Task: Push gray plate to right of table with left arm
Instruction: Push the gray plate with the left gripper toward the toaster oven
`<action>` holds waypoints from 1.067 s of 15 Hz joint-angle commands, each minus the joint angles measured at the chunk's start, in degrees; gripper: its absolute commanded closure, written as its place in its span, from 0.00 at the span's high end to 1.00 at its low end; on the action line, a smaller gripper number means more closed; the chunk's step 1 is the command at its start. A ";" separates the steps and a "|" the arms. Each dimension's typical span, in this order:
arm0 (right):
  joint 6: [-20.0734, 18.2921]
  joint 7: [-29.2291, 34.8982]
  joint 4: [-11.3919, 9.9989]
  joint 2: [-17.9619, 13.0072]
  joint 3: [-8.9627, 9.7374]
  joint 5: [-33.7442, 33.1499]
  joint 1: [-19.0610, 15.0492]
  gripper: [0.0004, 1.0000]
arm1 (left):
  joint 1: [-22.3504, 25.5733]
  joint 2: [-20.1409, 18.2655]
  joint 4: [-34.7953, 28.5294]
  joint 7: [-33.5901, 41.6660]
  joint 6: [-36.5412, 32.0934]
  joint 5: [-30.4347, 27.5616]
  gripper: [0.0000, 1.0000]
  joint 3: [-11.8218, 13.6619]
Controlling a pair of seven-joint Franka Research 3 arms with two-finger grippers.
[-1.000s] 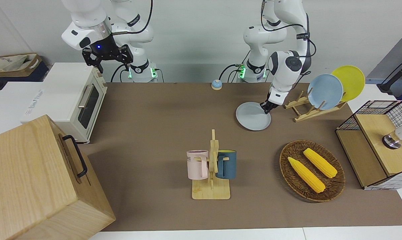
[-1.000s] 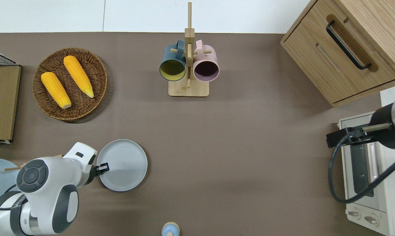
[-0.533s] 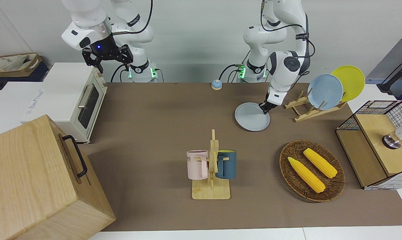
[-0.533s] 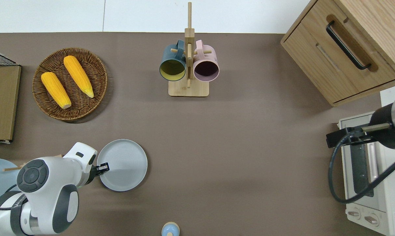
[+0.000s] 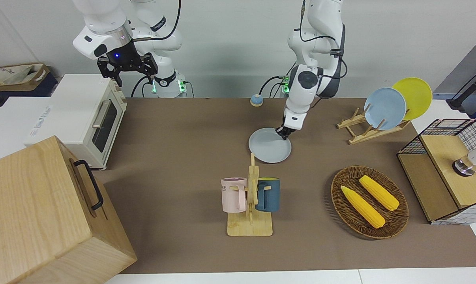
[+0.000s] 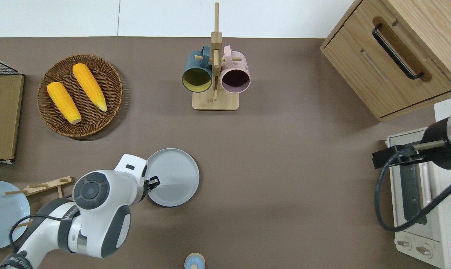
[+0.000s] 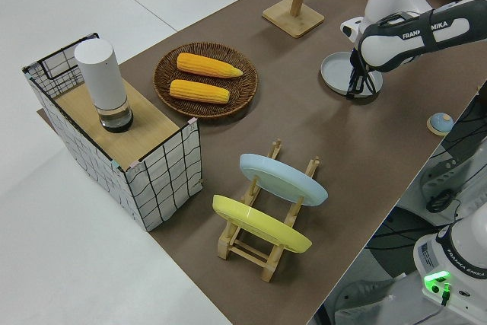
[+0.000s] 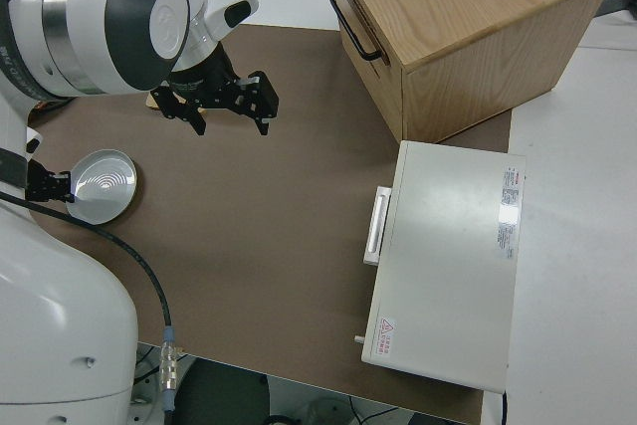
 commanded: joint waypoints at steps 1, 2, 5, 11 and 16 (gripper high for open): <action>-0.90 0.75 0.54 -0.14 0.93 0.25 -1.16 0.98 | -8.69 8.42 7.03 -12.50 0.67 2.56 0.00 0.32; -0.90 0.67 0.54 -0.14 0.93 0.25 -1.16 0.98 | -10.54 10.61 9.57 -19.24 0.67 6.06 0.00 0.15; -0.90 0.67 0.54 -0.14 0.93 0.25 -1.07 0.98 | -16.08 15.01 14.06 -27.37 0.32 8.29 0.00 -0.12; -0.90 0.66 0.54 -0.14 0.93 0.25 -1.07 0.98 | -21.54 16.69 19.16 -33.01 -0.12 8.29 0.00 -0.29; -0.90 0.66 0.54 -0.14 0.93 0.25 -1.07 0.98 | -23.65 17.66 20.93 -35.21 -1.00 8.47 0.00 -0.64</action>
